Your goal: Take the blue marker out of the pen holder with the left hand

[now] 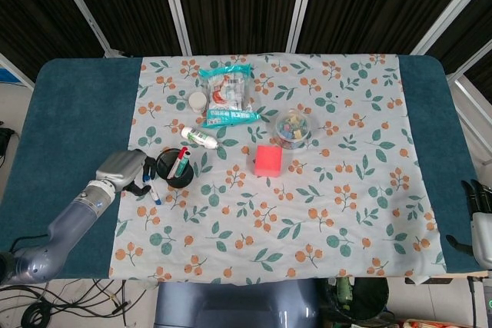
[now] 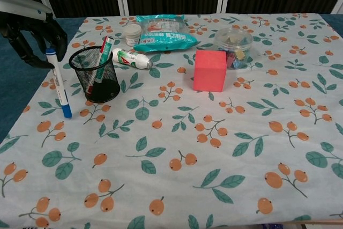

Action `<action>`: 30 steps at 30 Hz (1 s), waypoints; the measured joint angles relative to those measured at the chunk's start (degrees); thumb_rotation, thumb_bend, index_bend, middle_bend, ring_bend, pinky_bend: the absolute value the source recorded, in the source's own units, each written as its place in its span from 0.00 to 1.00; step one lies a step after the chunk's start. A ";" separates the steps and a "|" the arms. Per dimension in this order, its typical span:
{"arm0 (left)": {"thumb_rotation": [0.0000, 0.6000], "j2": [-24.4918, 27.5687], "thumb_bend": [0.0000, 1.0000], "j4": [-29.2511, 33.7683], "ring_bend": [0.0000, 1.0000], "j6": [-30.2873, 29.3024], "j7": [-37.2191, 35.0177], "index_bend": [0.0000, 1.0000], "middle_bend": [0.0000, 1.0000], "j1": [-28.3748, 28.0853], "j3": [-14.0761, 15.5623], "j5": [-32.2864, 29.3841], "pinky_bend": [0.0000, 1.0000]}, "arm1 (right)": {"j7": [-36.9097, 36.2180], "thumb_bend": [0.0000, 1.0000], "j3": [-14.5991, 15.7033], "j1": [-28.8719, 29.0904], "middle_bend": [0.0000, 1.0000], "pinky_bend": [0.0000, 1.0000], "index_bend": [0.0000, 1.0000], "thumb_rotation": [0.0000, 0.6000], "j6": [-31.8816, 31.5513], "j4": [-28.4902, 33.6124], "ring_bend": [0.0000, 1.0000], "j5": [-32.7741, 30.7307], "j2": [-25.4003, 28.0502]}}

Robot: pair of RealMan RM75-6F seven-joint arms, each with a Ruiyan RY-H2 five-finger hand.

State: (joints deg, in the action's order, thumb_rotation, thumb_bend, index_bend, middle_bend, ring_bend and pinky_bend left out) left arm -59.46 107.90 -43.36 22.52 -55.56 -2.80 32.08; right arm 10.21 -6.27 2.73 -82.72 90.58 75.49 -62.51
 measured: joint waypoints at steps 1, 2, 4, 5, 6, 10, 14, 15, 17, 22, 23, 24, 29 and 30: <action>1.00 -0.22 0.38 -0.17 0.19 -0.25 0.53 0.45 0.46 -0.49 0.13 -0.77 0.27 | -0.06 0.01 -0.04 -0.02 0.09 0.17 0.07 1.00 -0.11 0.02 0.16 0.02 0.02; 1.00 -0.51 0.37 -0.44 0.18 -0.58 1.26 0.43 0.44 -1.18 0.28 -1.91 0.27 | -0.10 0.01 -0.07 -0.05 0.09 0.17 0.07 1.00 -0.26 0.02 0.16 0.05 0.04; 1.00 -0.91 0.33 -0.67 0.16 -1.13 2.55 0.36 0.34 -2.31 0.59 -3.78 0.27 | -0.13 0.01 -0.08 -0.06 0.09 0.17 0.07 1.00 -0.26 -0.01 0.16 0.07 0.04; 1.00 -1.16 0.32 -0.72 0.16 -1.59 3.48 0.33 0.31 -3.09 0.83 -4.94 0.27 | -0.11 0.01 -0.07 -0.05 0.09 0.17 0.07 1.00 -0.22 -0.03 0.16 0.07 0.03; 1.00 -1.31 0.31 -0.71 0.15 -2.01 4.12 0.29 0.27 -3.62 1.02 -5.62 0.27 | -0.09 0.01 -0.05 -0.05 0.09 0.17 0.07 1.00 -0.21 -0.07 0.16 0.09 0.00; 1.00 -1.51 0.31 -0.54 0.14 -4.43 4.93 0.25 0.21 -4.43 1.05 -6.38 0.27 | -0.15 0.01 -0.04 -0.06 0.09 0.17 0.07 1.00 -0.28 -0.04 0.16 0.17 0.00; 1.00 -0.04 0.31 0.32 0.14 -6.97 3.47 0.24 0.20 -3.86 -0.20 -5.33 0.27 | -0.39 0.01 -0.14 -0.15 0.09 0.17 0.07 1.00 -0.53 0.01 0.16 0.17 0.10; 1.00 0.46 0.31 0.53 0.14 -7.46 3.15 0.24 0.19 -3.63 -0.47 -4.88 0.27 | -0.40 0.01 -0.14 -0.16 0.09 0.17 0.07 1.00 -0.54 0.01 0.16 0.20 0.10; 1.00 1.45 0.30 1.16 0.14 -8.68 2.24 0.24 0.18 -2.96 -1.17 -3.46 0.27 | -0.38 0.01 -0.08 -0.11 0.09 0.17 0.07 1.00 -0.40 0.04 0.16 0.27 0.07; 1.00 3.34 0.28 3.46 0.08 -12.38 1.93 0.21 0.15 -1.08 -1.60 2.17 0.26 | -0.40 0.01 -0.01 -0.04 0.09 0.17 0.07 1.00 -0.35 0.17 0.16 0.47 0.05; 1.00 3.85 0.27 4.26 0.06 -13.93 2.71 0.21 0.15 -0.49 -1.27 4.24 0.24 | -0.43 0.01 -0.02 -0.06 0.09 0.17 0.07 1.00 -0.42 0.18 0.16 0.48 0.07; 1.00 4.22 0.25 4.88 0.03 -15.33 3.65 0.19 0.14 -0.01 -0.89 5.97 0.21 | -0.52 0.01 -0.05 -0.12 0.09 0.17 0.07 1.00 -0.60 0.29 0.16 0.50 0.14; 1.00 5.70 0.24 8.23 0.00 -26.85 10.81 0.15 0.09 4.52 2.17 19.08 0.12 | -0.92 0.01 -0.02 -0.22 0.09 0.17 0.07 1.00 -0.85 0.58 0.16 0.91 0.33; 1.00 5.89 0.23 8.84 0.00 -29.16 11.36 0.15 0.08 5.82 2.79 21.92 0.11 | -1.00 0.01 0.02 -0.23 0.09 0.17 0.07 1.00 -0.92 0.69 0.16 1.11 0.37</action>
State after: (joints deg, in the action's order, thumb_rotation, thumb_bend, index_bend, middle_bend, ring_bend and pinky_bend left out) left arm -53.57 116.74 -72.52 33.88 -49.73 -0.01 54.00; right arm 9.21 -6.26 2.50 -83.64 91.27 76.59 -62.13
